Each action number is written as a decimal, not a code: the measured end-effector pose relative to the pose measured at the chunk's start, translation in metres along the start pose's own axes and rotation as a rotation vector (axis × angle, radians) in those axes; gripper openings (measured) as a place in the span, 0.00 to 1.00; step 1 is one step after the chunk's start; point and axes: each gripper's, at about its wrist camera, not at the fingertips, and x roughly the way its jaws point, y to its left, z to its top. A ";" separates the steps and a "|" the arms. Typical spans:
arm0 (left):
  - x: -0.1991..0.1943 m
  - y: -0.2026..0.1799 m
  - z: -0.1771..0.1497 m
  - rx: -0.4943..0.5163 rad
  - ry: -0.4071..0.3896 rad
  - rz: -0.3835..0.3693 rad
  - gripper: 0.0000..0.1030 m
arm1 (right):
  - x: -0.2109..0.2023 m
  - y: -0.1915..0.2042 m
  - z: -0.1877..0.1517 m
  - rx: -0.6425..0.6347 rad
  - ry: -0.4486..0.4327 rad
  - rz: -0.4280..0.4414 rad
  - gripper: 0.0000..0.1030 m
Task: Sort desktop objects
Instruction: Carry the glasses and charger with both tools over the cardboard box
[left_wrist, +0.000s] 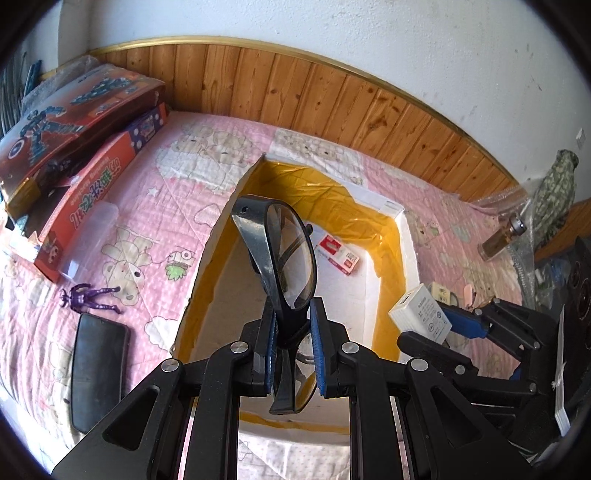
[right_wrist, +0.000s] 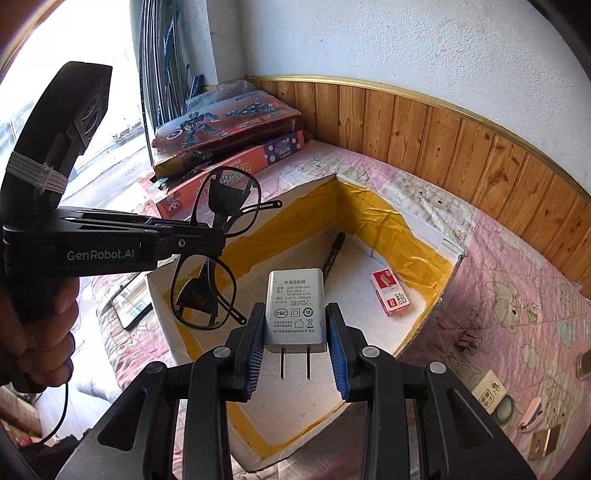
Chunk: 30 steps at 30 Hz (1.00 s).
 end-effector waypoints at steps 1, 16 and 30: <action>0.003 0.000 0.001 0.010 0.009 0.003 0.16 | 0.003 -0.001 0.001 -0.007 0.009 -0.002 0.32; 0.044 -0.009 0.010 0.133 0.157 0.046 0.16 | 0.047 -0.011 0.012 -0.116 0.139 -0.046 0.32; 0.087 -0.005 0.016 0.163 0.335 0.027 0.16 | 0.092 -0.022 0.019 -0.191 0.277 -0.058 0.32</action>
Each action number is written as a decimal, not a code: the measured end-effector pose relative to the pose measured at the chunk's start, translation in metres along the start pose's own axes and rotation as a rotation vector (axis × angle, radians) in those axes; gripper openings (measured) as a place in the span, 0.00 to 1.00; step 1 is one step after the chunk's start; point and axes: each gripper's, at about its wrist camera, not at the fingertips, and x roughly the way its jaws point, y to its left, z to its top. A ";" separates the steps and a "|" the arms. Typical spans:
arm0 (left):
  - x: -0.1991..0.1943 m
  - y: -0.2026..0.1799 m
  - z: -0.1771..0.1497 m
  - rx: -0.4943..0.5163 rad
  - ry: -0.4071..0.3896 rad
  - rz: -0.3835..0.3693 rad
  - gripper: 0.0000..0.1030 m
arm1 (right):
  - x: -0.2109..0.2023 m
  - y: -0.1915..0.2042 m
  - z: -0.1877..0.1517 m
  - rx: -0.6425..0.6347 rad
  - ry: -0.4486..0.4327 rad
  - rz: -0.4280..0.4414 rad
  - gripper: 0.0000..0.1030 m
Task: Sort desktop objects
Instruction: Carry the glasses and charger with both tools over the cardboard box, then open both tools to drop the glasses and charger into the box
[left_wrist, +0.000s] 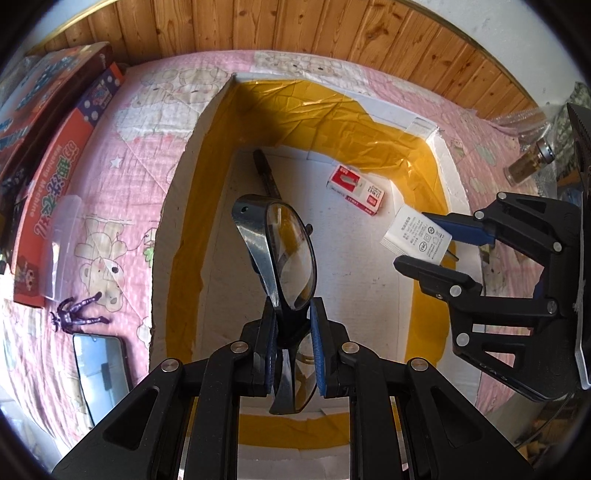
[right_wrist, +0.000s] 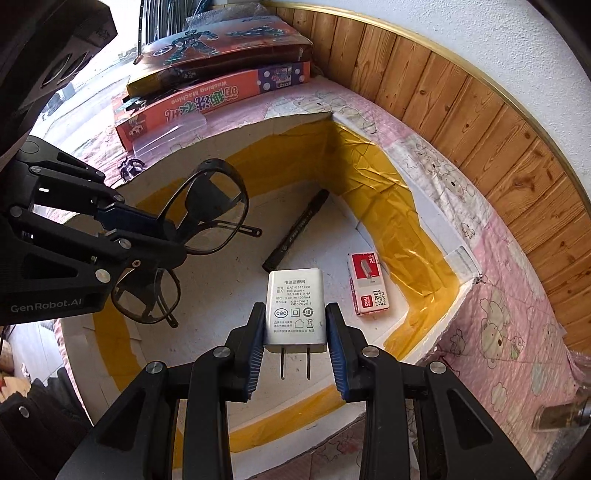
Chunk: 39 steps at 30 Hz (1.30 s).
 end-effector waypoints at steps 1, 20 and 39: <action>0.004 0.001 0.001 -0.006 0.014 -0.004 0.16 | 0.003 -0.001 0.001 -0.005 0.010 0.002 0.32; 0.045 0.009 0.014 -0.010 0.164 0.105 0.17 | 0.077 0.010 0.018 -0.177 0.315 0.005 0.32; 0.027 0.001 0.003 -0.047 0.140 0.178 0.30 | 0.048 0.000 0.007 -0.087 0.310 -0.018 0.40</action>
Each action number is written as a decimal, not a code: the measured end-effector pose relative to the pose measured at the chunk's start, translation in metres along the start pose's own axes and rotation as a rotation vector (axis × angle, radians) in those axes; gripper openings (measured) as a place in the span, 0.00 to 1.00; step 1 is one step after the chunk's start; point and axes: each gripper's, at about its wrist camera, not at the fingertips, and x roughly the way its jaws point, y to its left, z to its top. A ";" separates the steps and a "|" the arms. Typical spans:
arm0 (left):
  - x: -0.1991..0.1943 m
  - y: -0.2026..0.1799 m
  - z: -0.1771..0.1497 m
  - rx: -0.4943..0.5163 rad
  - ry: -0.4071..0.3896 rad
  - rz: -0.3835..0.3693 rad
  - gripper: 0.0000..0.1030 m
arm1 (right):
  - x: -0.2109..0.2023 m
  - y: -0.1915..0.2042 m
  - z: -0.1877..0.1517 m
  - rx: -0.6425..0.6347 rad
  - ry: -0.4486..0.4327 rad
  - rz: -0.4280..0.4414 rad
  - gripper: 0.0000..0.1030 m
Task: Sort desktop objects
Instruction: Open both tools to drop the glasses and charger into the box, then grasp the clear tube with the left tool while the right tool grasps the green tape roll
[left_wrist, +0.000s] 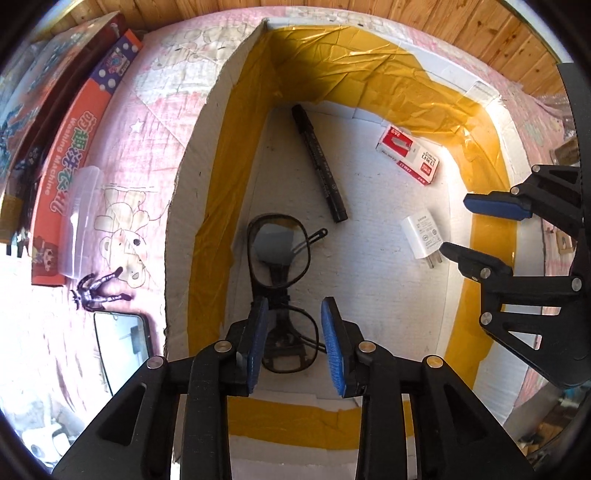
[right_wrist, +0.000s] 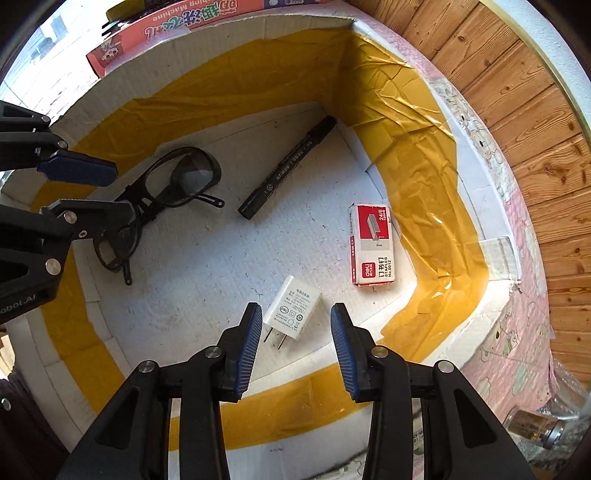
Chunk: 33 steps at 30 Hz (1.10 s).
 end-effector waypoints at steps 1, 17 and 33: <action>-0.005 -0.002 -0.002 0.008 -0.010 0.003 0.30 | -0.005 0.000 -0.002 0.003 -0.007 0.001 0.40; -0.064 -0.037 -0.047 0.084 -0.099 0.038 0.32 | -0.060 0.018 -0.038 0.007 -0.117 0.041 0.44; -0.107 -0.077 -0.105 0.183 -0.324 0.074 0.32 | -0.094 0.012 -0.115 0.147 -0.355 0.109 0.47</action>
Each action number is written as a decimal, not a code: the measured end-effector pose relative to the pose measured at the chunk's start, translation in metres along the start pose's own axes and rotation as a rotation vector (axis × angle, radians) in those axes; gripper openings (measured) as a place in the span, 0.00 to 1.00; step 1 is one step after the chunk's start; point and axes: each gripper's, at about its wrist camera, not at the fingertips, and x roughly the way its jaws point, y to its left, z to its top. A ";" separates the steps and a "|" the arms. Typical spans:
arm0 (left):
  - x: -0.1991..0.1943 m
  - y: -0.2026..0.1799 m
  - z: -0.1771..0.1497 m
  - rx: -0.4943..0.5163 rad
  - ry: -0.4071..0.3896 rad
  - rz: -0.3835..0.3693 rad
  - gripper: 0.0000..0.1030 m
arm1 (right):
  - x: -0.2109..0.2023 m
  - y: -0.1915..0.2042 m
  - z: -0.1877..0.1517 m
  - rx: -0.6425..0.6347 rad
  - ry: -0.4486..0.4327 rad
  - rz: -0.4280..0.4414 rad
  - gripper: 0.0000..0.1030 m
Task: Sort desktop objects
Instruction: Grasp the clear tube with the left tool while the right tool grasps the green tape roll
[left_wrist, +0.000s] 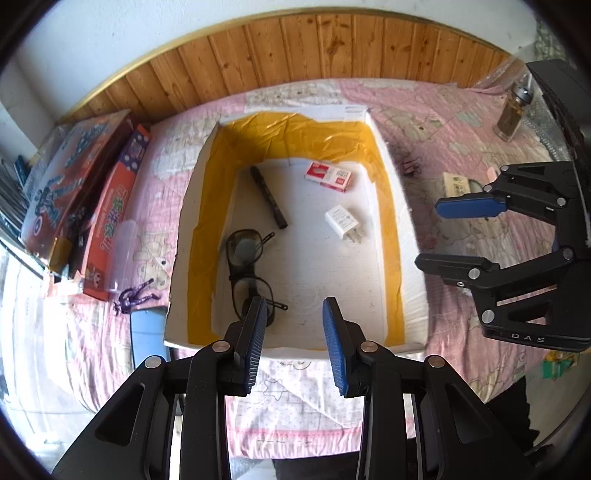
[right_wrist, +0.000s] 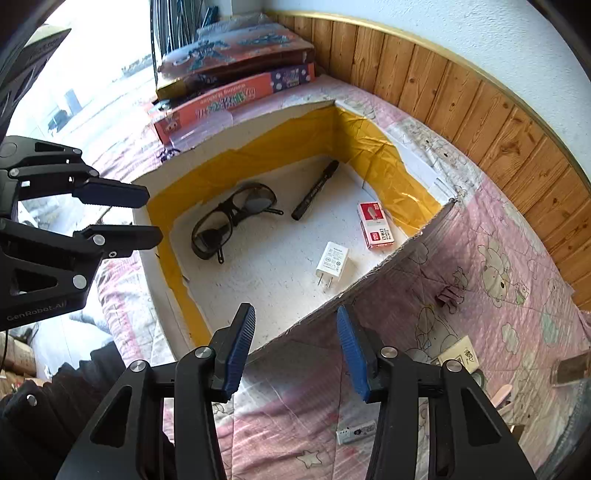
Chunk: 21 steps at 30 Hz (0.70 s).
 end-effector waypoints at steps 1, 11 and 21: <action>-0.007 -0.006 -0.004 0.010 -0.031 -0.015 0.32 | -0.007 -0.002 -0.007 0.016 -0.038 0.007 0.48; -0.027 -0.094 -0.037 0.144 -0.177 -0.211 0.33 | -0.050 -0.033 -0.105 0.299 -0.318 -0.031 0.49; 0.039 -0.166 -0.027 0.168 -0.076 -0.314 0.33 | -0.040 -0.110 -0.221 0.708 -0.323 -0.150 0.49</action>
